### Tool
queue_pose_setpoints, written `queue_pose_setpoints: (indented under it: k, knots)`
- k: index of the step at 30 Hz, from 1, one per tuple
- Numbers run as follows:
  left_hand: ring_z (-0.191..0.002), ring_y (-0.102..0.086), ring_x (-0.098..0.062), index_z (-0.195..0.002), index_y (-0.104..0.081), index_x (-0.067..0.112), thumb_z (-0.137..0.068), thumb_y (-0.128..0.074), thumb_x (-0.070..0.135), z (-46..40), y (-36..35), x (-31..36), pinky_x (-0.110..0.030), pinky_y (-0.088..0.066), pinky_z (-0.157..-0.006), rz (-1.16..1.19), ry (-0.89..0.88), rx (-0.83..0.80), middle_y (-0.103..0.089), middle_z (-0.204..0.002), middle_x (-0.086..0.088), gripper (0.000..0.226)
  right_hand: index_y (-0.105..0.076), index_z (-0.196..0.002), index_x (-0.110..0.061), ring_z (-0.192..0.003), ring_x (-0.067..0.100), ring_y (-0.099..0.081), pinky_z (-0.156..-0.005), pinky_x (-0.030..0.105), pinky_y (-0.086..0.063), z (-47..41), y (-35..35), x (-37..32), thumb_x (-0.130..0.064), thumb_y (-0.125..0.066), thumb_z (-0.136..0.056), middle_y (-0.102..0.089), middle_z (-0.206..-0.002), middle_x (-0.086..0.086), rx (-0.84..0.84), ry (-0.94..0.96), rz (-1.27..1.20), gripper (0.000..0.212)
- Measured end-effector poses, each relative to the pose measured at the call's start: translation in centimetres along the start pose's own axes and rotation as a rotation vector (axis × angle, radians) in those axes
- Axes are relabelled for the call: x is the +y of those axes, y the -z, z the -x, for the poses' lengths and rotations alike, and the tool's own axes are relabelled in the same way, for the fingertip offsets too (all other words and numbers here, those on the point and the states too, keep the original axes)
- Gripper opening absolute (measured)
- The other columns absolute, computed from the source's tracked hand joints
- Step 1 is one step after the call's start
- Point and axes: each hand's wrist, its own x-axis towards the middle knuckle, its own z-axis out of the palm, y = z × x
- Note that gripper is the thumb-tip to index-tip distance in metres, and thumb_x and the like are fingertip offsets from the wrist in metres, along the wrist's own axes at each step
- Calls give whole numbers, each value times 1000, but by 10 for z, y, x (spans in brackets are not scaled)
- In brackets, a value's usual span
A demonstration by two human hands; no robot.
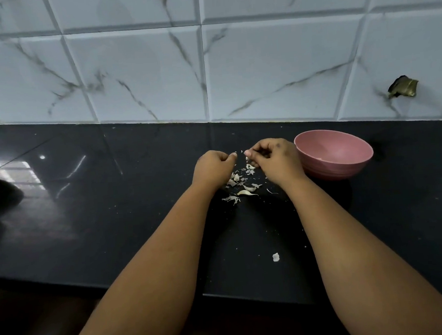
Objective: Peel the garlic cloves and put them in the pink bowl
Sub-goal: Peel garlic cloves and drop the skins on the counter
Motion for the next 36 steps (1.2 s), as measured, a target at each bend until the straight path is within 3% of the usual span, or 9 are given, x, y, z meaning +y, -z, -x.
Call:
queue_pose_setpoints:
  k: [4,6,11,16,19,28,30,32,36]
  knots:
    - [-83,-65,-13,-93,-74,20,-91,-65,19,-3,0,-6,-26,-50,-79,-55,-70,18,-72,-89,1,10,-77,-87,-12,-68,9,-60,-61,12,-41,0,1,3,-23,-76,-82,-72,-80,2,-22,28,238,12]
    - [-77,-66,-12,-82,-74,20,-85,-75,20,-3,0,-6,-29,-55,-77,29,-67,2,-72,-85,2,3,-77,-91,-9,-71,10,-62,-70,19,-49,-1,3,3,-18,-76,-82,-73,-83,3,-3,25,205,13]
    - [-70,-67,-6,-60,-63,12,-73,-86,36,-4,-1,-5,-26,-54,-67,78,-60,58,-71,-72,7,36,-74,-82,-11,-67,8,-57,-66,21,-43,-3,8,-2,-14,-73,-83,-68,-76,-4,159,186,203,4]
    - [-46,-49,-3,-62,-69,20,-94,-62,36,-5,-4,-4,-24,-40,-59,73,-4,28,-53,-39,12,37,-71,-80,-10,-79,20,-61,-72,23,-43,-9,2,13,-15,-71,-85,-70,-90,9,-136,-54,423,7]
    - [-61,-57,-14,-73,-70,16,-91,-65,33,-8,-6,-4,-27,-47,-63,48,-23,27,-59,-55,8,25,-69,-79,-6,-80,22,-59,-71,25,-40,-13,1,10,-10,-68,-86,-68,-92,12,6,21,380,8]
    - [-90,-65,-13,-99,-69,23,-89,-67,23,-6,-4,-6,-30,-52,-85,25,-72,24,-68,-84,9,11,-72,-86,-10,-89,22,-65,-74,22,-45,-15,-7,16,-22,-72,-85,-70,-94,7,-161,-227,458,12]
    - [-89,-65,-12,-109,-69,22,-90,-67,20,-5,-4,-5,-29,-51,-85,37,-82,7,-66,-78,11,19,-74,-86,-10,-85,18,-63,-72,21,-43,-14,-6,24,-24,-72,-86,-69,-90,4,-160,-305,415,15]
    - [-73,-65,-9,-89,-72,23,-90,-68,22,-4,-4,-5,-29,-54,-75,74,-72,-1,-69,-71,9,4,-74,-81,-9,-74,14,-60,-70,23,-45,-10,-5,24,-21,-69,-88,-68,-82,1,-77,-318,259,15]
    - [-51,-57,-6,-59,-64,21,-78,-82,37,-5,-4,-5,-24,-52,-56,90,-102,19,-65,-57,6,30,-67,-77,-14,-61,5,-56,-58,16,-47,-3,-5,13,-8,-65,-91,-68,-75,-2,47,-366,-393,15]
